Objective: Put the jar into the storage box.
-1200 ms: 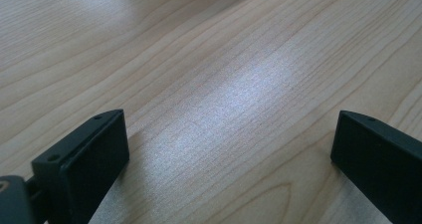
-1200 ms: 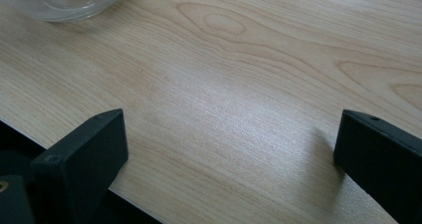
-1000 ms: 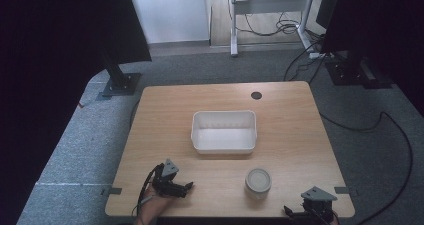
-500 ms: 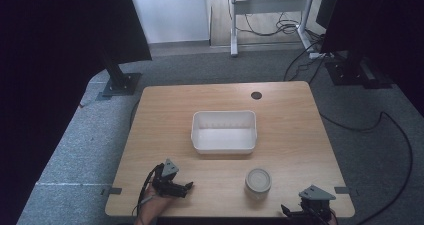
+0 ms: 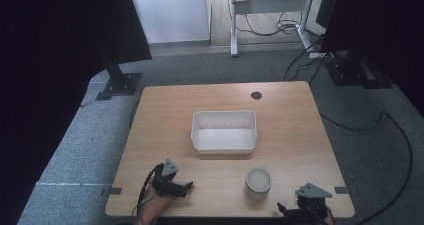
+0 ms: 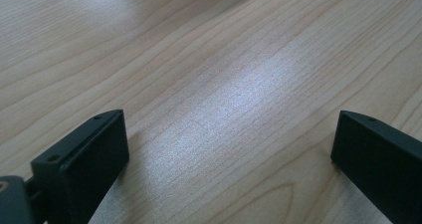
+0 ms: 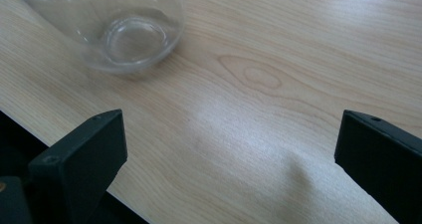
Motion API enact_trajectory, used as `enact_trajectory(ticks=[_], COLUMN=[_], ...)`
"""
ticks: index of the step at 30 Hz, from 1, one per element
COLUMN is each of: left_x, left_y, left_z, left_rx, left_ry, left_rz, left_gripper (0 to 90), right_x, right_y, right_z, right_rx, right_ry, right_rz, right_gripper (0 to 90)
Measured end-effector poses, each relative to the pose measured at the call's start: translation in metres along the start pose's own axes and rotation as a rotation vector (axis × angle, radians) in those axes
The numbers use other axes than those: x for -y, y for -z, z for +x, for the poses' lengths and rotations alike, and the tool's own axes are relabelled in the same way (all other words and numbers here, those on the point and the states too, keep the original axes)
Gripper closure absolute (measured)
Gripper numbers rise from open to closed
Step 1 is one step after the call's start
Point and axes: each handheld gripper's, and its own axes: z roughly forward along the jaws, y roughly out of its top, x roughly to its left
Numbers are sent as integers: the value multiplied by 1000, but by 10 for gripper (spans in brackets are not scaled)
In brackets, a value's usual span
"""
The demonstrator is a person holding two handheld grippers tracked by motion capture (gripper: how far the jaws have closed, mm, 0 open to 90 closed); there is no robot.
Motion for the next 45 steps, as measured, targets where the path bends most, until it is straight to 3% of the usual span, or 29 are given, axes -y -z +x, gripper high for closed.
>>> enact_trajectory(ticks=[28,45], left_x=[0,0], left_y=[0,0], left_z=[0,0], left_rx=[-4,-4], left_ry=[5,5], left_rz=[0,0], left_gripper=[13,13], right_x=[-23,-38], right_y=[-11,-24], right_z=[14,30], right_rx=[-38,-91], right_ry=[39,84], right_rz=[-48,-54], right_gripper=[0,0])
